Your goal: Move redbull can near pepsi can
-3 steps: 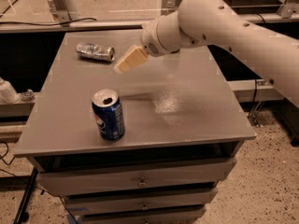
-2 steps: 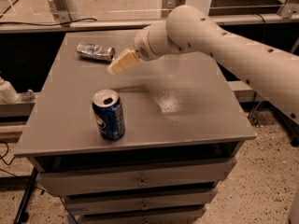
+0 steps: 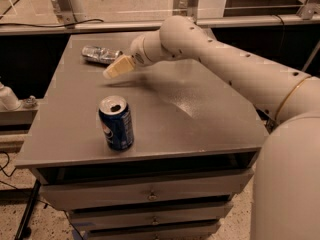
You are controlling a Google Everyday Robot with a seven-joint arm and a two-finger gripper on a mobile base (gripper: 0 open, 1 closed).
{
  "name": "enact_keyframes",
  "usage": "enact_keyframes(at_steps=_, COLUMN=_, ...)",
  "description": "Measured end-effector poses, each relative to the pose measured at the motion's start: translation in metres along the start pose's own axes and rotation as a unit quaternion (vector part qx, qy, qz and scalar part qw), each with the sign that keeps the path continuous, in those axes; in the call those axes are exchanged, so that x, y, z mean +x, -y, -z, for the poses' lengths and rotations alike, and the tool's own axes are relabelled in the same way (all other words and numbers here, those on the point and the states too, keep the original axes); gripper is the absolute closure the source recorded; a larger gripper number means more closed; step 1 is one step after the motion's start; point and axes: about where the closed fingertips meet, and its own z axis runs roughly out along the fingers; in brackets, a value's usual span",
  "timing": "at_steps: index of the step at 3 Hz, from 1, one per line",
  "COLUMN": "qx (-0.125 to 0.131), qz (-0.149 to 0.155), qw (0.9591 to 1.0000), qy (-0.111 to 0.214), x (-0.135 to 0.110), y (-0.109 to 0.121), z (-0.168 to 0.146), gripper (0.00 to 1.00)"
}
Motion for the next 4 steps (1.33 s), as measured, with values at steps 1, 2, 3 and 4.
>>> enact_keyframes(at_steps=1, qx=-0.007, qz=-0.009, qw=0.9999, qy=0.008, x=-0.005, y=0.007, z=-0.022, gripper=0.0)
enact_keyframes(at_steps=2, qx=-0.015, qz=-0.016, qw=0.9996, qy=0.017, x=-0.011, y=0.007, z=-0.04, gripper=0.15)
enact_keyframes(at_steps=3, qx=-0.018, qz=-0.03, qw=0.9992, qy=0.02, x=-0.009, y=0.006, z=-0.043, gripper=0.39)
enact_keyframes(at_steps=4, qx=-0.018, qz=-0.039, qw=0.9988, qy=0.025, x=-0.008, y=0.003, z=-0.027, gripper=0.62)
